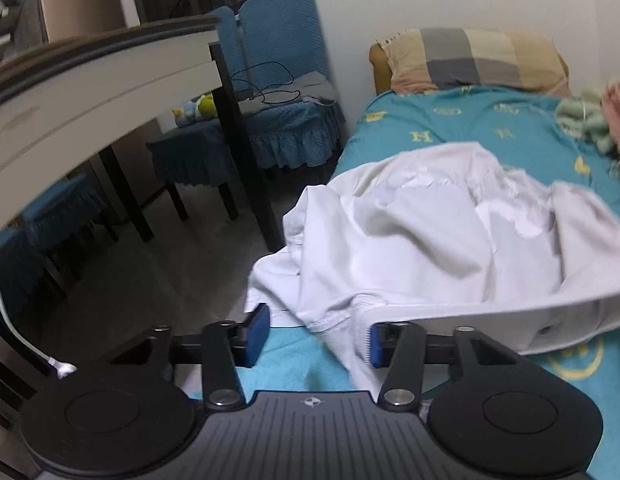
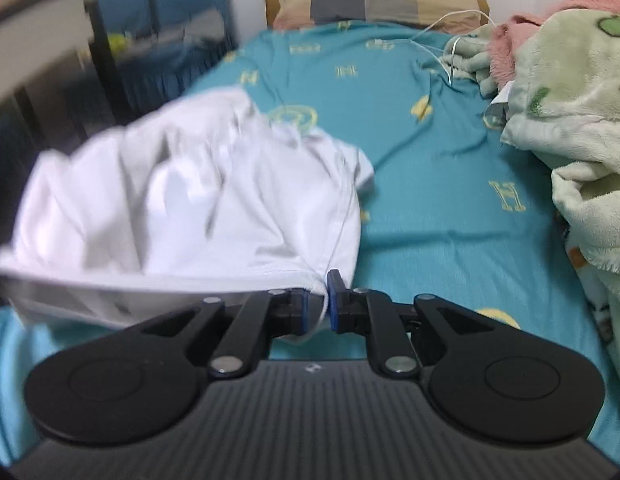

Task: Fold clothes
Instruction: 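Lift the shirt high with both grippers and shake it open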

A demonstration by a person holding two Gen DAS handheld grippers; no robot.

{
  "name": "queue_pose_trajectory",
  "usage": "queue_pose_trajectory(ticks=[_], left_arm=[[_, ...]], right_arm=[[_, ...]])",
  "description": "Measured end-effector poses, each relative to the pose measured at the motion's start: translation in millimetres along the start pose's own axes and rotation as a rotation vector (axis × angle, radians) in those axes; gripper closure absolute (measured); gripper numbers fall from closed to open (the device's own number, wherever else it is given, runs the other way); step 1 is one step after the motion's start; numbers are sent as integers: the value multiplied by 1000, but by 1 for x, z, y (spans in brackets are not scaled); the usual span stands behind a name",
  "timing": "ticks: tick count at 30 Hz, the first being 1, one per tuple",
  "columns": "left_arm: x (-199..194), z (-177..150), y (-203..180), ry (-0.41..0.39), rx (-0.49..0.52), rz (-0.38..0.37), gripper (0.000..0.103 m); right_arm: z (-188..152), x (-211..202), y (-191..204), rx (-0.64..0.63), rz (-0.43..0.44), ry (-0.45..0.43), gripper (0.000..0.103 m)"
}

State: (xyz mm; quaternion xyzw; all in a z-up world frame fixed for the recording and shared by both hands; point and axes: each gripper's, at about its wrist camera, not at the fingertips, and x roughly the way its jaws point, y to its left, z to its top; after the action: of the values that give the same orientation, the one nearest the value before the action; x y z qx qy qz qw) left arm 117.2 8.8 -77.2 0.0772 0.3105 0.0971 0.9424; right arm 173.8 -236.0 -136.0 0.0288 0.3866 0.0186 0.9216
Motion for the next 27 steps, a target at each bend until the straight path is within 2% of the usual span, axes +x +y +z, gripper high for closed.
queue_pose_trajectory(ticks=[1, 3, 5, 8, 11, 18, 22, 27], left_arm=[[-3, 2, 1, -10, -15, -9, 66], [-8, 5, 3, -30, -45, -26, 90], [-16, 10, 6, -59, -75, -43, 93], [-52, 31, 18, -193, -125, -66, 99], [-88, 55, 30, -324, -177, -90, 99], [-218, 162, 83, -607, -262, -141, 100], [-300, 220, 120, -688, -318, -190, 100], [-415, 262, 153, -817, -254, -197, 100]], right_arm=[[-4, 1, 3, -14, -14, 7, 90], [-4, -6, 2, 13, -33, -61, 91], [0, -22, -1, 61, -50, -192, 92], [8, -56, 4, 81, -97, -398, 92], [28, -103, 9, 106, -104, -537, 93], [102, -246, 17, 130, -59, -821, 93], [140, -337, 20, 140, -16, -943, 93], [160, -453, 29, 114, 31, -1079, 93]])
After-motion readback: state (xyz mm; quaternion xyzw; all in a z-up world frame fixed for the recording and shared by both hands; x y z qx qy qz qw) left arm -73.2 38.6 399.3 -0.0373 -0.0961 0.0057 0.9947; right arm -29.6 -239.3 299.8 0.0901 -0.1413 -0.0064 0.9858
